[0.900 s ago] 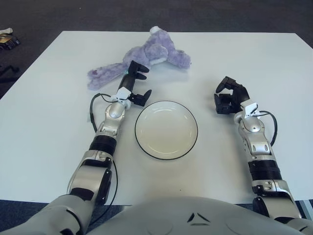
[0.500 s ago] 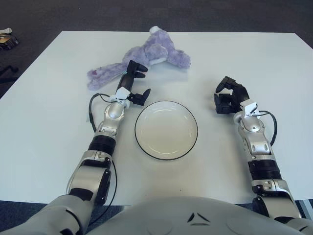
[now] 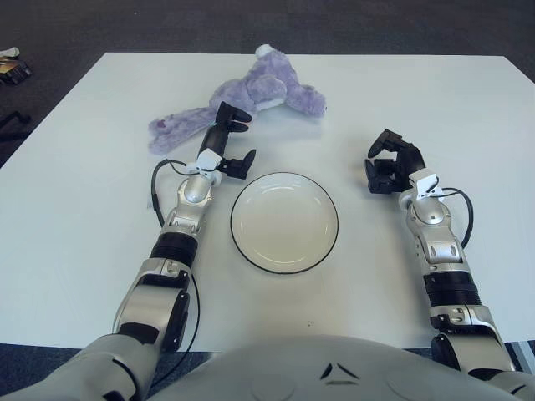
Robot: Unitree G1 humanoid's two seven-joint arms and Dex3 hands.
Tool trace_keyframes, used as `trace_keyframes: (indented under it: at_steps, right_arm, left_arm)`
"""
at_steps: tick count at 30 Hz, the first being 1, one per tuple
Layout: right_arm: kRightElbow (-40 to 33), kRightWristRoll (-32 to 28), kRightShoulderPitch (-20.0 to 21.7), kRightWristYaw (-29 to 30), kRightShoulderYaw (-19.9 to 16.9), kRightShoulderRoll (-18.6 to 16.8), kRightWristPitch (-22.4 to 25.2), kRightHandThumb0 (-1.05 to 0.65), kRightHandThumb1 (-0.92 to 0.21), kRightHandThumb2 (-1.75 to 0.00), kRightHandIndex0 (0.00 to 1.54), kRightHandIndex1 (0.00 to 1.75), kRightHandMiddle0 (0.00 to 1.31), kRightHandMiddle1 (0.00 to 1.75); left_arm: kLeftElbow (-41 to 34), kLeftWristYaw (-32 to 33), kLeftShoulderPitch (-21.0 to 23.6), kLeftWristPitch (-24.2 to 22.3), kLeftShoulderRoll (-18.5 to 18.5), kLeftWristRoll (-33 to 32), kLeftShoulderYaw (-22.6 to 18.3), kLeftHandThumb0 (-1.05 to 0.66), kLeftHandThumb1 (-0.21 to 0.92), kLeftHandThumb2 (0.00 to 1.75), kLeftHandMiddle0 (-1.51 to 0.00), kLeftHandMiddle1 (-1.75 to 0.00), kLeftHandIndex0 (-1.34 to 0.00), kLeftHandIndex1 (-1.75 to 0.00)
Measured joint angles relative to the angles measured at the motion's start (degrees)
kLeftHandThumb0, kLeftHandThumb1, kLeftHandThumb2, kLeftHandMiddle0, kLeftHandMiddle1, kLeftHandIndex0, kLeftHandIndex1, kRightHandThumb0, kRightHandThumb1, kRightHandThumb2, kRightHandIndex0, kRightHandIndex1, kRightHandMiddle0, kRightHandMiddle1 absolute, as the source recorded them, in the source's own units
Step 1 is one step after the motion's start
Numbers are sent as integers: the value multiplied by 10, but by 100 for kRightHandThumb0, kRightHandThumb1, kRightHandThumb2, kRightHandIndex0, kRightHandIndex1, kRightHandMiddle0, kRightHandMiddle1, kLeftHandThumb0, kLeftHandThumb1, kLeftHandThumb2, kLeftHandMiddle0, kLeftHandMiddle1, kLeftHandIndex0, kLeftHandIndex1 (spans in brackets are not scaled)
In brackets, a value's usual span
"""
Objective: Put the doll into the plate.
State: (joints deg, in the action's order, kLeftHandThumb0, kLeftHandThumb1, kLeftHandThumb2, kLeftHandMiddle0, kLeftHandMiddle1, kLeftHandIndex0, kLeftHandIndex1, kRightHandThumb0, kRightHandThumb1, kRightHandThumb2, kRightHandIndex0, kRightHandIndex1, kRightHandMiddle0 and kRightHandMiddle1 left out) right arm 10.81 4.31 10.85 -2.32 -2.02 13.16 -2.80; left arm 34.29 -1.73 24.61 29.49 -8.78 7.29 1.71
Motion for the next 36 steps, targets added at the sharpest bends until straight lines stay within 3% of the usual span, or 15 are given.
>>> trace_keyframes:
  at_steps: [11,15,16,19,22,28,36]
  right_arm:
    - [3,-5,2,-5,-2,0,0,-49,-29,-135,132,175,64,175]
    - [3,-5,2,-5,-2,0,0,-49,-29,-135,132,175,64,175]
    - [3,-5,2,-5,-2,0,0,-49,-29,-135,132,175,64,175]
    - [3,-5,2,-5,-2,1,1,-50,-28,-136,132,175,64,175]
    - [2,-5,2,-5,-1,2,2,-50,-28,-137,132,175,64,175]
    - [2,-5,4,-7,-1,5,7,-50,-28,-136,132,175,64,175]
    - [2,-7,8,-12,-2,6,15,-49,-29,-136,132,175,64,175]
  left_arm:
    - [-1,0,-1,-1,0,-1,0,-37,26,128,-24,-133,0,-169]
    - [-1,-1,-1,-1,0,-2,-1,-38,26,127,-30,-143,-1,-171]
    - [-1,-1,0,-2,0,-3,-1,-10,37,114,-37,-150,-1,-172]
    - [-1,-2,0,-7,1,-4,-2,24,48,100,-48,-157,-2,-173]
    - [-1,-3,0,-13,1,-6,-4,38,40,112,-58,-161,-3,-173]
    - [-2,-5,0,-16,3,-21,-10,47,28,130,-67,-167,-6,-174]
    - [-4,4,0,-14,6,-25,-19,45,33,123,-64,-165,-5,-175]
